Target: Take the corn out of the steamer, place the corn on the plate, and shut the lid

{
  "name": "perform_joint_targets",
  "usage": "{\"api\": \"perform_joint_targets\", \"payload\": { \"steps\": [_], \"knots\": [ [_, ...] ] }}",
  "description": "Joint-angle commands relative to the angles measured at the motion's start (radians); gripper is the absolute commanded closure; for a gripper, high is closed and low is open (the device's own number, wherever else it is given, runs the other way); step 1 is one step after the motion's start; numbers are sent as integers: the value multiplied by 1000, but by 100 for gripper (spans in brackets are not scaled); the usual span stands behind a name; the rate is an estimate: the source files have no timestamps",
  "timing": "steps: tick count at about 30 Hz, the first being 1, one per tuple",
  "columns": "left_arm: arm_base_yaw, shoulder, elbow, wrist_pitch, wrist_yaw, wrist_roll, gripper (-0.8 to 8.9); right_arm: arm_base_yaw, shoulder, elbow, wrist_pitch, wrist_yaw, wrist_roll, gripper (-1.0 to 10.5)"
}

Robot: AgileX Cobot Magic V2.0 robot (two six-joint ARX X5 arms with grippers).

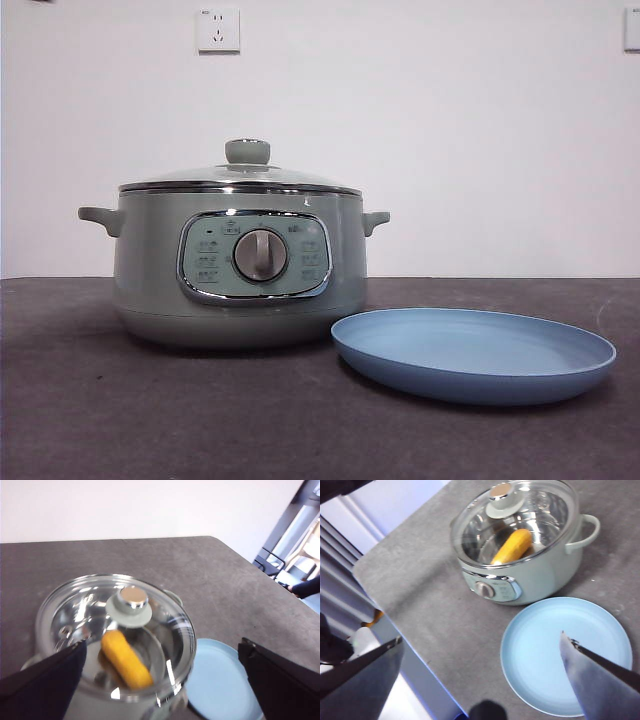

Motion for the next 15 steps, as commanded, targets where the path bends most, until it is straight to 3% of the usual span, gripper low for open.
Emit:
{"api": "perform_joint_targets", "payload": {
  "steps": [1, 9, 15],
  "knots": [
    [-37, 82, 42, 69, -16, 9, 275, 2, 0, 2, 6, 11, 0, 379],
    [-144, 341, 173, 209, -108, 24, 275, 2, 14, 2, 5, 11, 0, 379],
    [-203, 480, 219, 290, -218, 105, 275, 2, 26, 2, 5, 11, 0, 380]
  ]
}}
